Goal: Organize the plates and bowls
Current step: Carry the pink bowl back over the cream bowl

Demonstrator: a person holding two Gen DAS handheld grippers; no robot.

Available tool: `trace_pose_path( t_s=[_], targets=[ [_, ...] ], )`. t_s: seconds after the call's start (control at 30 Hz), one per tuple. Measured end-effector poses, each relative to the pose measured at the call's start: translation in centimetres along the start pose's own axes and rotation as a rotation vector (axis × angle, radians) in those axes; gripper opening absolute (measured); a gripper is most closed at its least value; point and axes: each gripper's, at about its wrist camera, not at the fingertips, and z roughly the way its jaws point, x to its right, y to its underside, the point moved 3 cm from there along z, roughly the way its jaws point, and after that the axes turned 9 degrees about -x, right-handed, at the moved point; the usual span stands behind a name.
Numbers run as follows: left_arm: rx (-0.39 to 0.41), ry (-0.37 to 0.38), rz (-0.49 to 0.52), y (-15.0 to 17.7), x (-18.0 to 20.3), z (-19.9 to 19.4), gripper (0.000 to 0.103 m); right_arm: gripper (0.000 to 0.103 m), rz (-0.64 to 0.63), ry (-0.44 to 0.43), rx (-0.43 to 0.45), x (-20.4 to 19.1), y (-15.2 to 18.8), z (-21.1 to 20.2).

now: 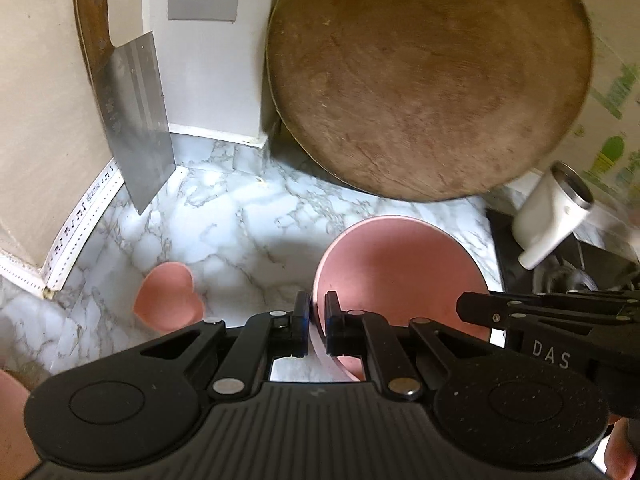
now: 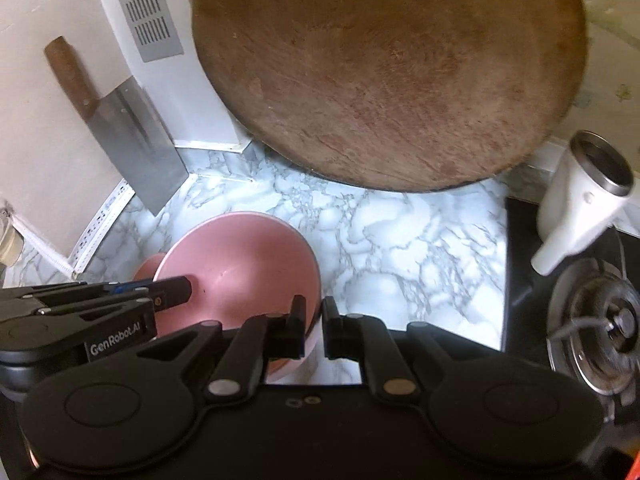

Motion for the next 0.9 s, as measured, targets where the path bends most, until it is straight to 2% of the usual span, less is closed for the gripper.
trace_pose_path(
  t_s=[0.47,0.9],
  targets=[
    [-0.023,0.05,0.061,5.6,0.2,-4.5,0.006,0.009,0.043,0.017,0.021,-1.7,6.4,-4.7],
    [-0.052,0.075,0.107,9.5,0.4,-6.0,0.006,0.009,0.101,0.022,0.02,-2.2,10.9,-6.3]
  ],
)
